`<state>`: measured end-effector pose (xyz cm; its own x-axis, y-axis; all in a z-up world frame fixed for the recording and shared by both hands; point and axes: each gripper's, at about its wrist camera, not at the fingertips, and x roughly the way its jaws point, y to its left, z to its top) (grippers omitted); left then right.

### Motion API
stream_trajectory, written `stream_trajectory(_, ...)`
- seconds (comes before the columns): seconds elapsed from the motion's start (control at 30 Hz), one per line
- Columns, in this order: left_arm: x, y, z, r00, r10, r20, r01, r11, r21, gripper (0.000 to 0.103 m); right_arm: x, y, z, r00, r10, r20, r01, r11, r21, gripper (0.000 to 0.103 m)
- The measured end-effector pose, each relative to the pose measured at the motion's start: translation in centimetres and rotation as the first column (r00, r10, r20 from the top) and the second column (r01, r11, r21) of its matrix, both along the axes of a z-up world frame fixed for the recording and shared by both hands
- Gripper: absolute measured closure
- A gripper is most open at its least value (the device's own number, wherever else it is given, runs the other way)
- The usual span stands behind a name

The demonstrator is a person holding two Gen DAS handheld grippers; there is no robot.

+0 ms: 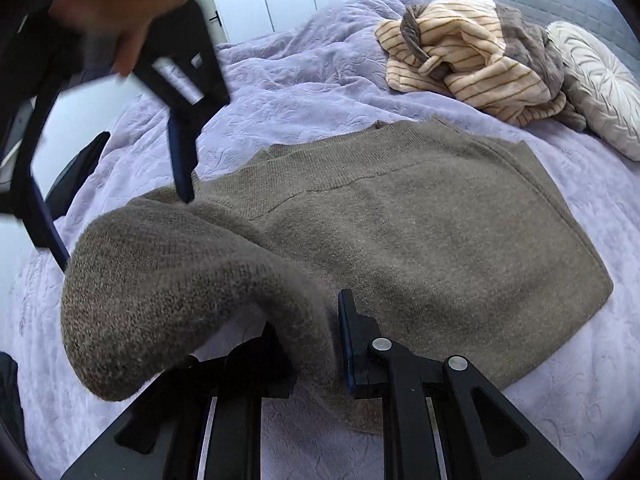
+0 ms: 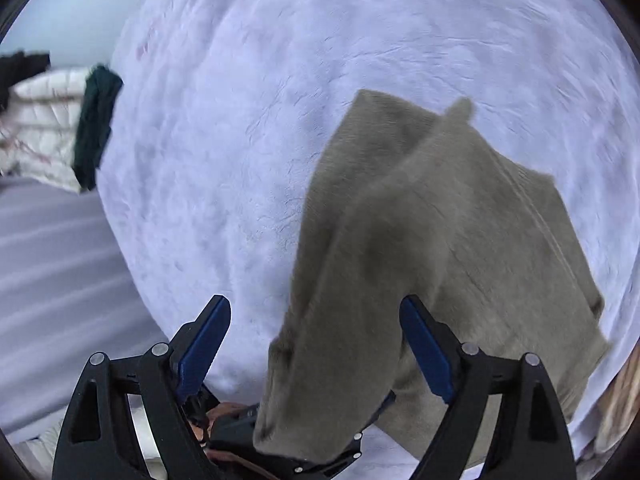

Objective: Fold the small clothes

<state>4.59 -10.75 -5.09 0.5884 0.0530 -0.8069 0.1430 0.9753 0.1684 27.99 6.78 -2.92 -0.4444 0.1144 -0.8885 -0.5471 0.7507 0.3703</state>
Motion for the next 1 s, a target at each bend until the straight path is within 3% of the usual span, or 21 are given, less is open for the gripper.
stream_trajectory(0.13,0.3,0.0,-0.3,1.000,-0.007,-0.010,0.007,1.000,0.008,0.085,-0.5,2.2,-3.5,0.995,0.096,0.009,-0.093,0.985,-0.145,0.014)
stream_trajectory(0.3,0.4,0.2,-0.4,1.000,-0.007,-0.022,0.007,1.000,0.014,0.085,-0.5,3.0,-5.5,0.994,0.107,0.022,-0.101,0.978,-0.184,0.018)
stream_trajectory(0.33,0.5,0.3,-0.4,1.000,-0.006,-0.025,0.006,1.000,0.016,0.085,-0.4,2.6,-5.3,0.995,0.092,0.042,-0.083,0.981,-0.174,0.048)
stream_trajectory(0.37,0.7,0.4,-0.4,1.000,-0.003,-0.030,0.003,1.000,0.005,0.085,-0.1,2.0,-5.0,0.996,0.075,0.058,-0.064,0.983,-0.171,0.086)
stream_trajectory(0.47,0.8,0.3,0.4,1.000,-0.011,-0.019,0.011,1.000,-0.011,0.085,1.3,-0.7,-3.4,0.996,-0.053,0.069,0.058,0.996,-0.062,0.089)
stream_trajectory(0.6,0.7,-1.2,2.1,0.997,-0.072,0.015,0.072,0.997,-0.008,0.085,2.1,-6.6,-0.1,0.971,-0.221,0.091,0.213,0.973,0.085,0.090)
stream_trajectory(0.73,0.7,-4.2,4.3,0.985,-0.167,0.051,0.167,0.986,0.010,0.085,3.2,-12.4,2.5,0.919,-0.384,0.092,0.359,0.910,0.208,0.090)
stream_trajectory(0.8,0.8,-6.1,5.2,0.972,-0.225,0.066,0.224,0.974,0.018,0.085,2.9,-16.6,4.1,0.876,-0.473,0.097,0.432,0.858,0.278,0.090)
stream_trajectory(0.87,0.7,-8.5,5.9,0.951,-0.299,0.078,0.298,0.954,0.026,0.085,2.6,-19.7,5.2,0.840,-0.533,0.102,0.476,0.814,0.332,0.091)
stream_trajectory(1.0,0.1,-13.2,5.6,0.892,-0.447,0.070,0.447,0.895,0.014,0.085,0.6,-27.9,6.3,0.731,-0.677,0.090,0.584,0.688,0.431,0.097)
